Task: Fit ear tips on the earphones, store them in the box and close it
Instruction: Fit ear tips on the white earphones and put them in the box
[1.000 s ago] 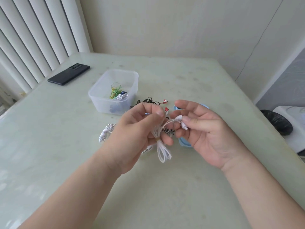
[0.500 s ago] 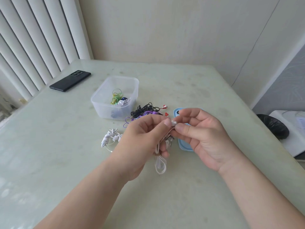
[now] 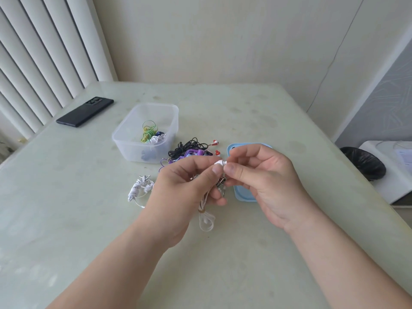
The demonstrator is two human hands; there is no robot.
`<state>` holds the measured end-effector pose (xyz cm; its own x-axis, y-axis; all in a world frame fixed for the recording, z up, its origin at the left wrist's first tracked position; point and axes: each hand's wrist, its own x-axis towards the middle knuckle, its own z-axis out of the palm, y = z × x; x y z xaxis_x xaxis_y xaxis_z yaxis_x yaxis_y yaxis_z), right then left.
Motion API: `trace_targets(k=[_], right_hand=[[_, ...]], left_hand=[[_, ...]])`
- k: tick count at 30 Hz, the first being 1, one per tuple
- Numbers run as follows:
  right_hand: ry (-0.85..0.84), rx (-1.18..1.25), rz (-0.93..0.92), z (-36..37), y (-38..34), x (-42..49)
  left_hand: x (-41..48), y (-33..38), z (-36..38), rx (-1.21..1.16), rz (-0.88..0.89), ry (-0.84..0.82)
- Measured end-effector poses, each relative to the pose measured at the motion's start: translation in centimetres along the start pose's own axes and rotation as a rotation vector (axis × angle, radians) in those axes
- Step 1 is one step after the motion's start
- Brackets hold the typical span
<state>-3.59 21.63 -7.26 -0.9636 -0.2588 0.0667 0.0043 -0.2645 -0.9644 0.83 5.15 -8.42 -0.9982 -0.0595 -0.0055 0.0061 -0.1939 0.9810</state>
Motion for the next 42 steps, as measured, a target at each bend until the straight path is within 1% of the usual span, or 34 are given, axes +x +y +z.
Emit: trace_targets(k=[4,7,12,14,19,20,22,24,25,27,30,33,35,38,42], right_hand=[[0.025,-0.005,0.014,0.0,0.2,0.0],[0.013,-0.026,0.011,0.0,0.1,-0.1],[0.017,-0.207,-0.115,0.3,0.3,-0.3],[0.008,-0.244,-0.155,0.4,0.4,-0.4],[0.017,-0.320,-0.141,-0.2,-0.6,-0.6],[0.057,-0.319,-0.133,-0.6,-0.9,-0.5],[0.202,-0.360,-0.117,-1.8,-1.3,0.1],[0.331,-0.522,-0.125,-3.4,-1.2,0.8],[0.347,-0.623,-0.129,-4.0,-1.1,1.1],[0.306,-0.779,-0.119,-4.7,-0.9,1.4],[0.154,-0.972,-0.079,-4.4,-0.6,1.1],[0.017,-1.160,-0.123,-3.3,0.1,0.7],[-0.058,-1.328,-0.123,-2.6,0.6,0.8],[-0.086,-1.456,-0.072,-2.3,0.8,1.4],[-0.056,-1.457,-0.058,-2.3,1.0,1.9]], left_hand=[[0.1,-0.1,0.1,0.003,0.003,-0.004],[0.0,-0.1,0.1,0.013,0.005,0.003],[0.1,-0.3,0.3,-0.023,0.018,0.028],[0.0,-0.4,0.4,-0.024,0.020,0.035],[0.0,-0.5,0.6,-0.007,0.024,0.067],[0.1,-0.4,0.7,-0.015,0.020,0.069],[0.2,-0.6,0.8,-0.021,0.012,0.069],[0.2,-0.7,0.8,-0.014,0.009,0.063],[0.2,-0.7,0.8,-0.011,0.007,0.060],[0.4,-0.8,1.0,-0.004,0.000,0.053],[0.6,-0.7,1.3,-0.015,-0.045,0.065],[1.0,-0.6,1.8,-0.010,-0.091,0.100],[1.3,-0.4,2.2,-0.003,-0.096,0.127],[1.8,-0.4,2.9,0.019,-0.087,0.137],[2.0,-0.6,3.3,-0.005,-0.079,0.127]])
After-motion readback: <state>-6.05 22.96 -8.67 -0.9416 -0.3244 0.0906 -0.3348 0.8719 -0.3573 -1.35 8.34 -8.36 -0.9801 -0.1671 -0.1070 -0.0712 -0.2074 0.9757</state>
